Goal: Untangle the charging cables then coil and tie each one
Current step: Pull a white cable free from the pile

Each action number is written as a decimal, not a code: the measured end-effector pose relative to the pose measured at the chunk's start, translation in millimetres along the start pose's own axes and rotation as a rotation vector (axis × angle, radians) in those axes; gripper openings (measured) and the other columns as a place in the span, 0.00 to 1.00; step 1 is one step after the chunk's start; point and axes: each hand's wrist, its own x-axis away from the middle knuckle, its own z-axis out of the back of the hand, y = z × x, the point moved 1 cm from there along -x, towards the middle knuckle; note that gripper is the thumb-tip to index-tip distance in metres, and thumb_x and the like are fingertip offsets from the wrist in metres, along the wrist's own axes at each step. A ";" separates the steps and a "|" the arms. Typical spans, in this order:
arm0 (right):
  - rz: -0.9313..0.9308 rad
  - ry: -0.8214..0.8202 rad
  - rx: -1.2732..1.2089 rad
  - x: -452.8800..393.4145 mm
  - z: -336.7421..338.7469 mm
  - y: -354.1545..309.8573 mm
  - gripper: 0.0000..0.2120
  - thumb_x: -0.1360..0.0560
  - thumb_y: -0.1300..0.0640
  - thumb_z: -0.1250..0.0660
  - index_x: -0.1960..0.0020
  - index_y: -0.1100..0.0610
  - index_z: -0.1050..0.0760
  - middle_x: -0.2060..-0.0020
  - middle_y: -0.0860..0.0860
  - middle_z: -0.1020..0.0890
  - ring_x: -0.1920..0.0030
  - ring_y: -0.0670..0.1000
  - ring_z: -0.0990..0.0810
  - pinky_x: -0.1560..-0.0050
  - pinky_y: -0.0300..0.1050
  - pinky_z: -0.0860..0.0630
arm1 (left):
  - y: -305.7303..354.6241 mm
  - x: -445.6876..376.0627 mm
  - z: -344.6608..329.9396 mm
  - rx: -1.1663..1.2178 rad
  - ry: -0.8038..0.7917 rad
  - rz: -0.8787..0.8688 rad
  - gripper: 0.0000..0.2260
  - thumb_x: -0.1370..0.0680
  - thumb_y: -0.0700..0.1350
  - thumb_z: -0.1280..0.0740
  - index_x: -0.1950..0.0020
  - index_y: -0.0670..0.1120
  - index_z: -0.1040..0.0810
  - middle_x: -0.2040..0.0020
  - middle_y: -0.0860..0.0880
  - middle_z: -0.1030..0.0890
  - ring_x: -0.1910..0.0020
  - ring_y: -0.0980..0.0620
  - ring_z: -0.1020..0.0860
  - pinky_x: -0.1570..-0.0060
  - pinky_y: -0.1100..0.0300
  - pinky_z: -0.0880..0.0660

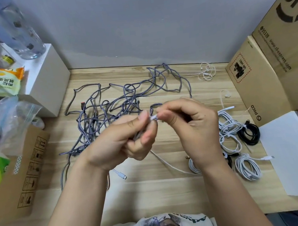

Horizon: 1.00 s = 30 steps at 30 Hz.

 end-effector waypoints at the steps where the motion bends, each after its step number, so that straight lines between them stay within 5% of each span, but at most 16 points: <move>1: -0.005 0.015 -0.001 -0.8 -0.5 0.6 0.05 0.28 0.52 0.32 0.55 0.51 0.20 0.66 0.44 0.19 0.64 0.46 0.22 0.61 0.41 0.27 | 3.2 0.2 -0.3 0.061 -0.058 -0.037 0.14 0.23 0.56 0.37 0.64 0.50 0.24 0.76 0.56 0.42 0.78 0.59 0.45 0.77 0.65 0.46; 5: -0.095 -0.091 0.003 -1.0 -7.4 3.3 0.09 0.23 0.54 0.38 0.59 0.43 0.23 0.68 0.36 0.22 0.66 0.38 0.26 0.61 0.34 0.31 | 19.2 -3.2 -8.7 0.336 -0.237 -0.201 0.09 0.19 0.44 0.42 0.51 0.42 0.24 0.72 0.54 0.39 0.77 0.57 0.46 0.74 0.65 0.42; 7: -0.157 -0.243 0.017 0.9 -13.0 2.9 0.11 0.23 0.55 0.40 0.59 0.41 0.27 0.73 0.34 0.25 0.69 0.38 0.29 0.64 0.29 0.36 | 25.6 -6.3 -12.1 0.449 -0.188 -0.273 0.10 0.19 0.40 0.44 0.45 0.38 0.25 0.72 0.52 0.36 0.77 0.57 0.43 0.72 0.65 0.38; 10: -0.224 -0.384 0.174 4.9 -18.5 5.8 0.13 0.28 0.53 0.42 0.66 0.38 0.26 0.75 0.38 0.26 0.71 0.43 0.30 0.67 0.35 0.34 | 18.8 -13.5 -16.0 0.200 0.194 -0.334 0.12 0.21 0.41 0.44 0.41 0.38 0.27 0.74 0.54 0.28 0.79 0.60 0.33 0.71 0.67 0.30; 12: -0.212 -0.429 0.361 6.4 -17.0 8.7 0.10 0.28 0.49 0.43 0.59 0.46 0.23 0.71 0.45 0.22 0.67 0.50 0.26 0.64 0.47 0.28 | 12.2 -16.7 -17.0 0.028 0.341 -0.348 0.13 0.21 0.42 0.45 0.39 0.40 0.29 0.70 0.52 0.21 0.73 0.56 0.22 0.68 0.65 0.25; 14: -0.205 -0.432 0.428 7.0 -13.5 9.3 0.10 0.27 0.47 0.43 0.55 0.49 0.25 0.73 0.46 0.26 0.67 0.50 0.27 0.64 0.49 0.29 | 9.6 -18.8 -17.3 0.003 0.405 -0.323 0.14 0.22 0.43 0.44 0.38 0.42 0.31 0.62 0.47 0.16 0.64 0.51 0.17 0.63 0.62 0.21; 19: -0.229 -0.386 0.527 8.5 -7.6 6.1 0.16 0.29 0.45 0.42 0.62 0.55 0.22 0.78 0.49 0.32 0.70 0.52 0.31 0.68 0.49 0.33 | 6.1 -24.7 -15.0 -0.029 0.480 -0.300 0.19 0.24 0.43 0.43 0.33 0.43 0.34 0.52 0.48 0.16 0.52 0.50 0.17 0.51 0.62 0.22; 25: -0.261 -0.290 0.530 9.4 -5.4 0.0 0.08 0.33 0.45 0.37 0.64 0.47 0.22 0.81 0.46 0.32 0.76 0.46 0.35 0.70 0.44 0.37 | -0.8 -21.7 -5.3 -0.646 0.586 -0.166 0.22 0.20 0.48 0.41 0.26 0.48 0.39 0.50 0.58 0.17 0.52 0.56 0.18 0.51 0.64 0.24; 27: -0.360 -0.313 0.380 8.7 -5.7 -2.2 0.08 0.32 0.47 0.34 0.66 0.50 0.22 0.81 0.45 0.33 0.77 0.45 0.38 0.71 0.42 0.39 | -2.0 -21.9 -4.3 -0.853 0.634 -0.166 0.23 0.19 0.49 0.42 0.25 0.47 0.41 0.54 0.61 0.19 0.56 0.56 0.19 0.56 0.66 0.25; 30: -0.738 -0.412 -0.319 6.7 -1.5 -10.5 0.05 0.26 0.55 0.34 0.58 0.57 0.25 0.79 0.45 0.37 0.81 0.42 0.43 0.80 0.34 0.40 | -4.0 -21.0 1.3 -1.029 0.755 -0.314 0.26 0.21 0.53 0.46 0.24 0.51 0.46 0.54 0.64 0.20 0.58 0.56 0.19 0.56 0.61 0.25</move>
